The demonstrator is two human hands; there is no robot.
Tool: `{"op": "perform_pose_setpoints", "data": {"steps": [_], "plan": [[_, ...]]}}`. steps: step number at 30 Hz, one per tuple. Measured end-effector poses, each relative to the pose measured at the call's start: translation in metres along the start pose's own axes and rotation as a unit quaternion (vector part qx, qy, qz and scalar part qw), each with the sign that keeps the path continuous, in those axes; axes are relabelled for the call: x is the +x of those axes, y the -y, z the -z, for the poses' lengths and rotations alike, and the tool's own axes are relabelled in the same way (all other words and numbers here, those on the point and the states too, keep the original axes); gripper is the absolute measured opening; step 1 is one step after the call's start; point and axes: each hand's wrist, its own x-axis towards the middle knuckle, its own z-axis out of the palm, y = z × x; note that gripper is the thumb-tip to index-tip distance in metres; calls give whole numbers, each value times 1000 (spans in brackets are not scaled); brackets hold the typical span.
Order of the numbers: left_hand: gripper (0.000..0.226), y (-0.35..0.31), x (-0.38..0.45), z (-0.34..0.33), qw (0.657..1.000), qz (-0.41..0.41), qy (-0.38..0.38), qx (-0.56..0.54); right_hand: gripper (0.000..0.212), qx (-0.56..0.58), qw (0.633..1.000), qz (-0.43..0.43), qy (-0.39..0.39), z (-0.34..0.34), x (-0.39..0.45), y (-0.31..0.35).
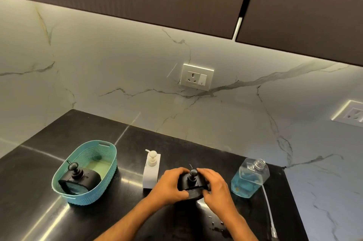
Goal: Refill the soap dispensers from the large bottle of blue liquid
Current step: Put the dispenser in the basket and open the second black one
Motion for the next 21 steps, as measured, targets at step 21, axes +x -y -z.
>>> {"op": "perform_pose_setpoints", "data": {"steps": [21], "plan": [[62,1,-41,-8,993,-81,88,9,62,-15,997,-65,-30,-5,-81,24]]}}
